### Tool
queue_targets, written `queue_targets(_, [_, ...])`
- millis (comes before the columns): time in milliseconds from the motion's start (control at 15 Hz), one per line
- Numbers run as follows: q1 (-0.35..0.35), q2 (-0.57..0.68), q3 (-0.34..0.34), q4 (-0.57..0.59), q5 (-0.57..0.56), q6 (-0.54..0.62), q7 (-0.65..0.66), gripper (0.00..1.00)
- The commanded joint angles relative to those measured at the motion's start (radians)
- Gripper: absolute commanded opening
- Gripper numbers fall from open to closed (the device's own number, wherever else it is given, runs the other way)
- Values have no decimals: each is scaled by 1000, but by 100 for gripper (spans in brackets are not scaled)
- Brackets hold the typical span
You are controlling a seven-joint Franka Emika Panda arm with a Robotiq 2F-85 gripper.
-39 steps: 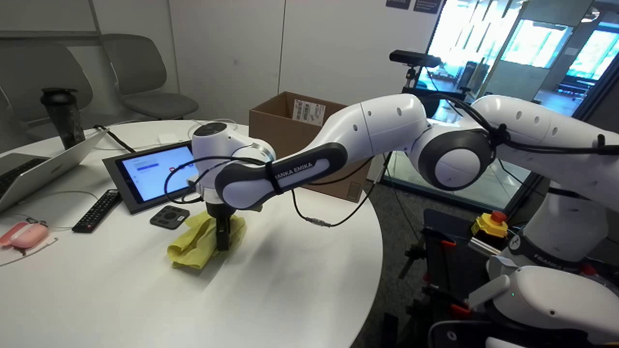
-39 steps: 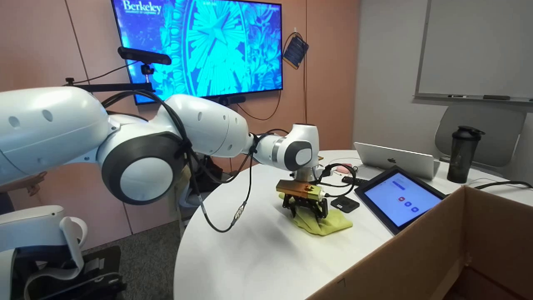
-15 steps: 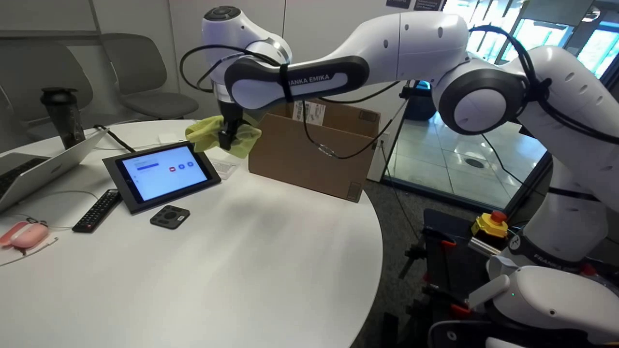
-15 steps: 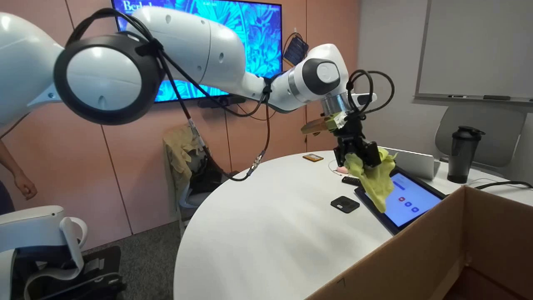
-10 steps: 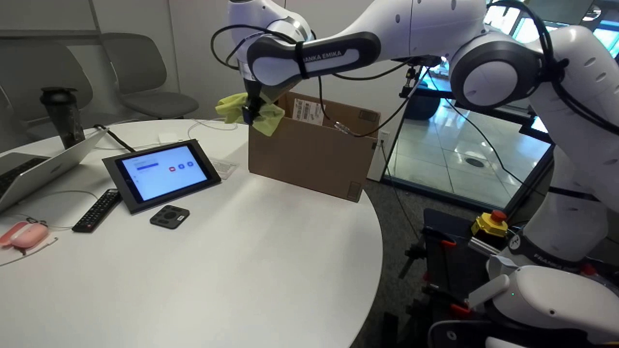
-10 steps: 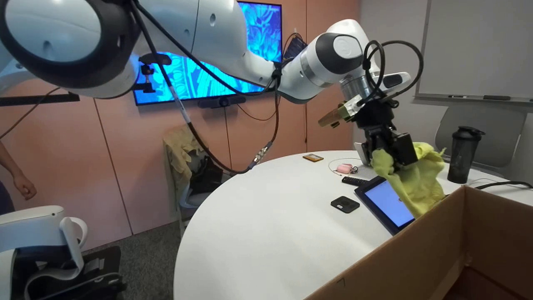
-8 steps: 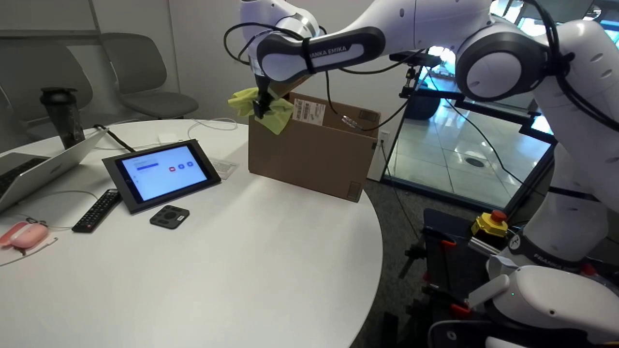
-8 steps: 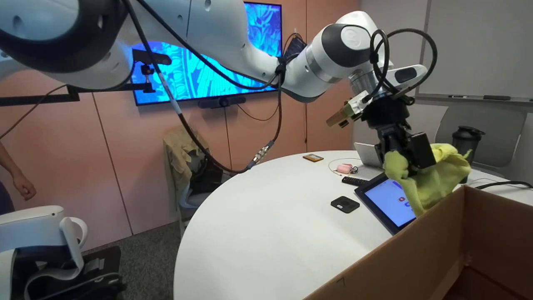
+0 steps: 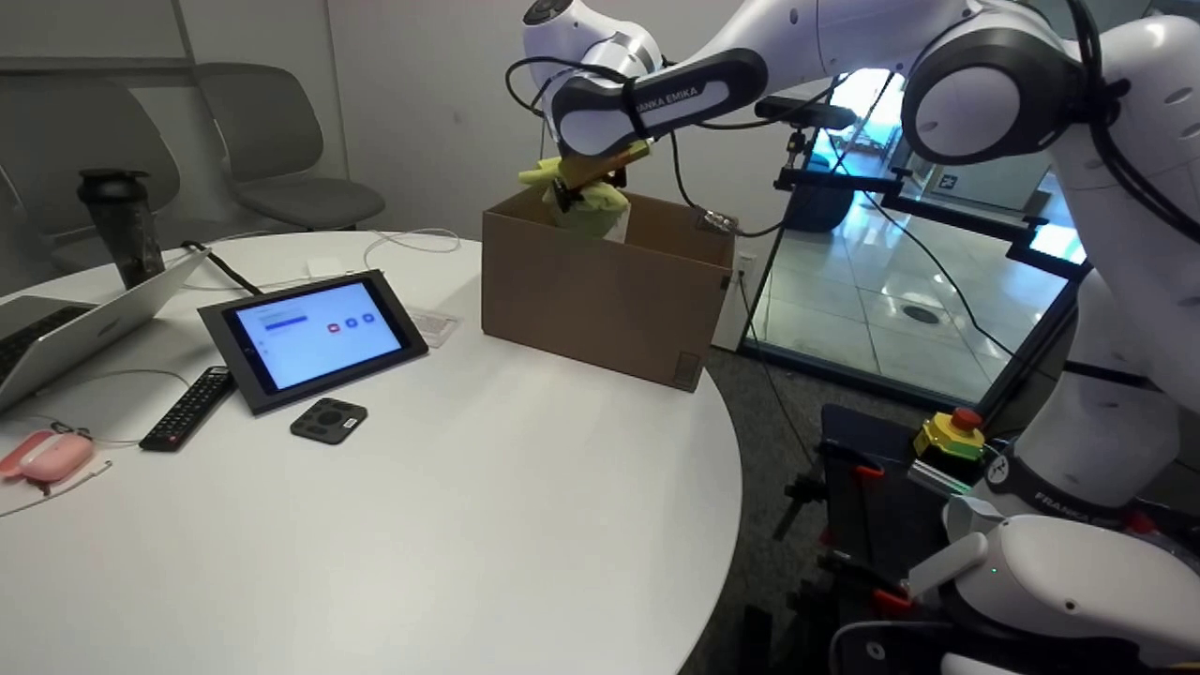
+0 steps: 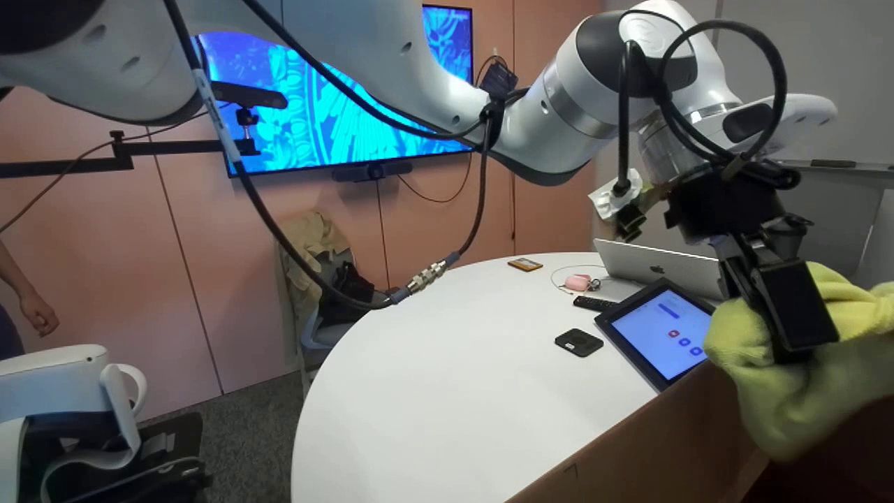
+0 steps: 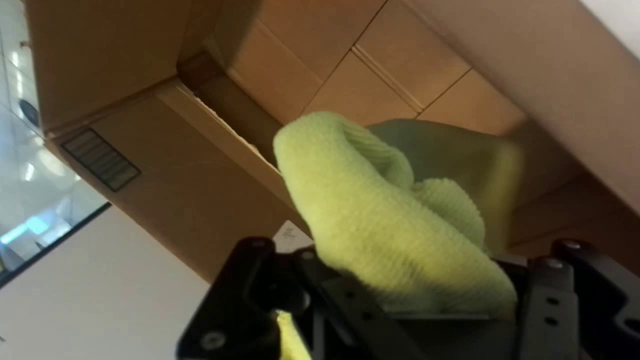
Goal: Put the marker on the cloth and wrap it, then put it in the box
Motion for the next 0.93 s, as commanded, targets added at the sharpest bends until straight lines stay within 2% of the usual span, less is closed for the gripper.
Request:
queue_targets(0, [4,-45,-30,-66,-58,-27,182,4])
queue_targets(67, [5,-45,-36,-73,-68,-46,230,8])
queue_targets(133, [3,-45,-37,-76,-78,-64,263,29])
queue_targets(200, [1,-45,-35,-79,-85,-89,283,33])
queue_targets(467, [-7,-47,-13,-83,-106,-167,320,64])
queue_targets(800, [-15,-69,25,-102,-96,-194,277,99])
queue_targets(867, [-15,-79,34,-115,-94,-187,267,100])
